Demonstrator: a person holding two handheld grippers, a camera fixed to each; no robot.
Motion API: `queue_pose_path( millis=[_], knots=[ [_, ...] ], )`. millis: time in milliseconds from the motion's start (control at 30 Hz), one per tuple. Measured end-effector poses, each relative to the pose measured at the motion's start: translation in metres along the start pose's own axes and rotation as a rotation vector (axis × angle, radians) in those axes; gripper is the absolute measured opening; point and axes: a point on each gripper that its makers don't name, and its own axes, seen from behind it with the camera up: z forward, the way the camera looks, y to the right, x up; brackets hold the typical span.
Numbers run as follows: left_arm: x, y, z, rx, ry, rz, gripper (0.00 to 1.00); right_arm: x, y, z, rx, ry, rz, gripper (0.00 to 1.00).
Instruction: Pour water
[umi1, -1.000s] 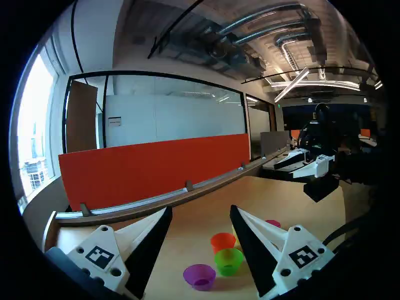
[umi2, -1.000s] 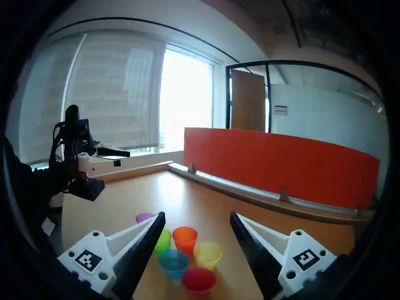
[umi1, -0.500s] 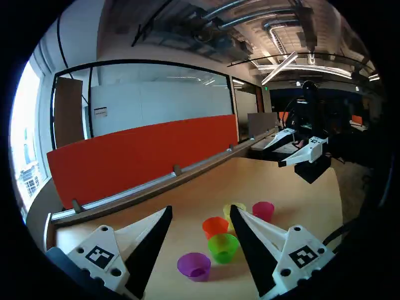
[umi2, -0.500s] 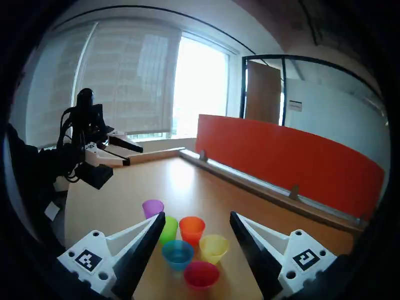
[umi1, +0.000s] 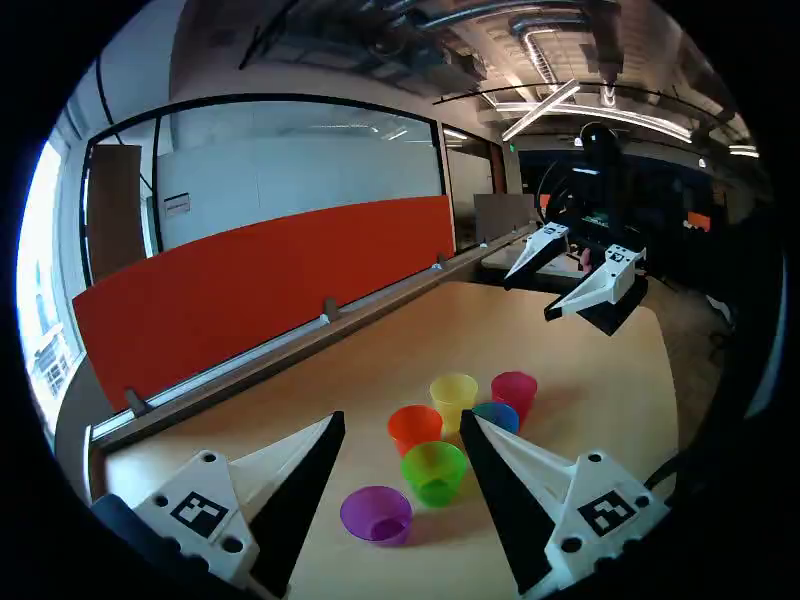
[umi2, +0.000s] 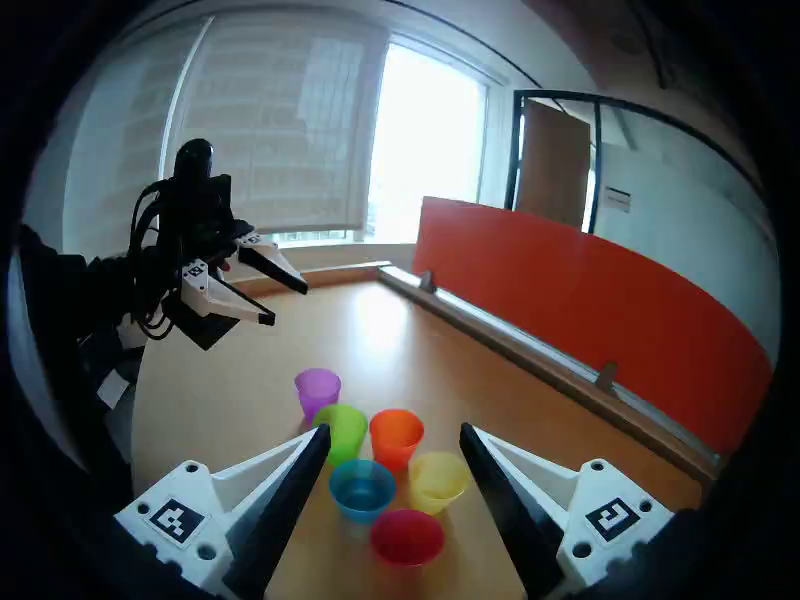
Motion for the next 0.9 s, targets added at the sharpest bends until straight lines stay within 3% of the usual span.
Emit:
queue_pose_path(
  millis=[500,900],
  knots=[
    [-0.021,0.006,0.017,-0.039,-0.08,0.034,0.85,-0.023,-0.005,0.016,0.039,-0.092,-0.055,1.0],
    [-0.044,0.012,0.031,-0.062,-0.114,0.016,0.85,-0.044,-0.006,0.03,0.064,-0.129,-0.037,1.0]
  ],
)
